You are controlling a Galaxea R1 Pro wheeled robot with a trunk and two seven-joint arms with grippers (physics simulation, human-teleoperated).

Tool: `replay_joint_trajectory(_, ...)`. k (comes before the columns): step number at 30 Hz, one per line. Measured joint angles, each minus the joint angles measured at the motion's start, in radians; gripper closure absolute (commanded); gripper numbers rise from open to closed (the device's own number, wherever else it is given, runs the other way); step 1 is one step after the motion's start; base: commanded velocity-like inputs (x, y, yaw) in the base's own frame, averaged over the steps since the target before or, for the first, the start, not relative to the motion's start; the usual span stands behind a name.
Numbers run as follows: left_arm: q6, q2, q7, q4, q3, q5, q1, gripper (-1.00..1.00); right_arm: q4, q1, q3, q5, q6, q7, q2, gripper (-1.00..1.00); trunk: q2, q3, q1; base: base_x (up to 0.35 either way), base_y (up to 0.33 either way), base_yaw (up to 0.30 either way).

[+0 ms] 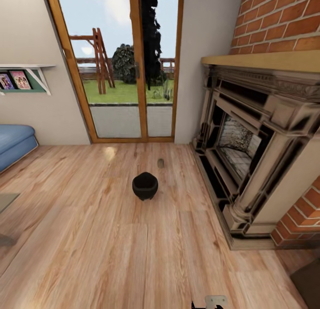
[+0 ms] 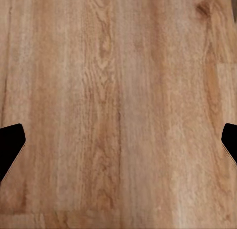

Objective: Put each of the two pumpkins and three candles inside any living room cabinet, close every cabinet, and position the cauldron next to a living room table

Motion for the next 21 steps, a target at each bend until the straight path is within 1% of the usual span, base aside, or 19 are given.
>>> replay_joint_trajectory(4, 0.000, 0.000, 0.000, 0.000, 0.001, 0.000, 0.000, -1.00, 0.000, 0.000, 0.000, 0.000, 0.000, 0.000, 0.000, -1.00, 0.000, 0.000, 0.000, 0.343, 0.000, 0.033)
replay_joint_trajectory(8, 0.000, 0.000, 0.000, 0.000, 0.000, 0.000, 0.000, -1.00, 0.000, 0.000, 0.000, 0.000, 0.000, 0.000, 0.000, -1.00, 0.000, 0.000, 0.000, 0.343, 0.000, 0.198)
replay_joint_trajectory(10, 0.000, 0.000, 0.000, 0.000, 0.000, 0.000, 0.000, -1.00, 0.000, 0.000, 0.000, 0.000, 0.000, 0.000, 0.000, -1.00, 0.000, 0.000, 0.000, 0.342, 0.000, 0.100)
replay_joint_trajectory(21, 0.000, 0.000, 0.000, 0.000, 0.000, 0.000, 0.000, -1.00, 0.000, 0.000, 0.000, 0.000, 0.000, 0.000, 0.000, -1.00, 0.000, 0.000, 0.000, 0.343, 0.000, 0.012)
